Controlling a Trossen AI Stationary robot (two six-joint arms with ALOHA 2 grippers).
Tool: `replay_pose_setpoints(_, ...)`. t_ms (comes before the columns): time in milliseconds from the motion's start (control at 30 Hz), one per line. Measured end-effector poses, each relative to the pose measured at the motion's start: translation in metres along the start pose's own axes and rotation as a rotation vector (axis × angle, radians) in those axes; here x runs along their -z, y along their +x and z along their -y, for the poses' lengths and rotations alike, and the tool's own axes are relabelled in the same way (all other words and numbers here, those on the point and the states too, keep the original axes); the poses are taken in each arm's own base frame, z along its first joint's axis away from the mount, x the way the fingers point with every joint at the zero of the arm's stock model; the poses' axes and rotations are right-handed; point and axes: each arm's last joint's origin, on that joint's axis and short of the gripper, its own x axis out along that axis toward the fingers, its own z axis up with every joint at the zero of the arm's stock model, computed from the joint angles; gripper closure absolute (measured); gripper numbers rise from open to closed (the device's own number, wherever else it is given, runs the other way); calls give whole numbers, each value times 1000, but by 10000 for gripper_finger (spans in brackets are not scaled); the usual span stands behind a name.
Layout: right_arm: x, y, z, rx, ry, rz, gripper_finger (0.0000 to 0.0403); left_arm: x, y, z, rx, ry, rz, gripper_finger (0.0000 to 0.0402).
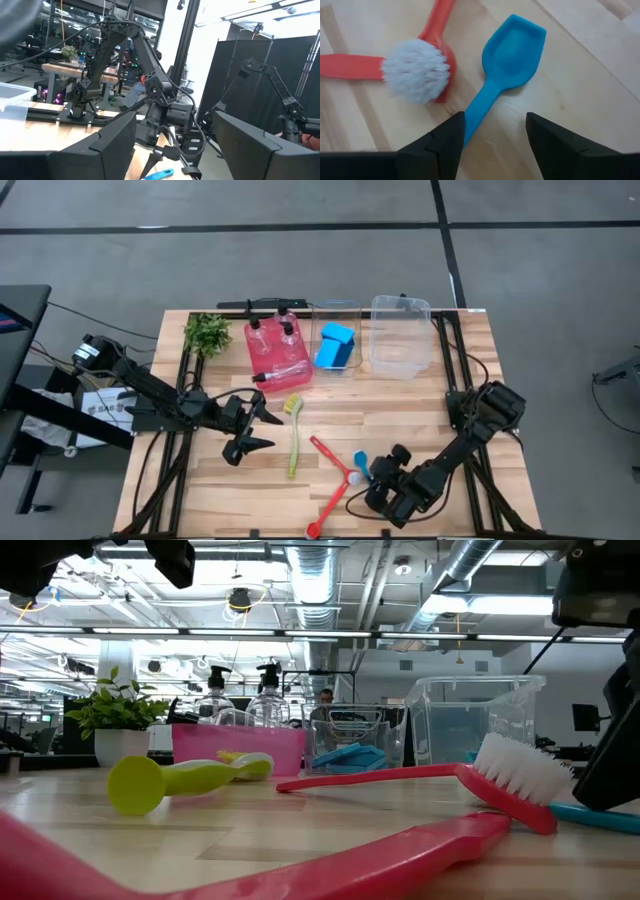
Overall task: Pick & Place Kitchen Sink Supplies
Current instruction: Put the blue dish brush into the right transparent bin
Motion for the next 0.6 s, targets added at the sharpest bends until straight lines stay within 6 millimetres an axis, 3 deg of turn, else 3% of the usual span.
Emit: replay_pose_setpoints(600,-24,-16,-22,-16,-80,31,201,-1,0,-3,-96,6,18,135)
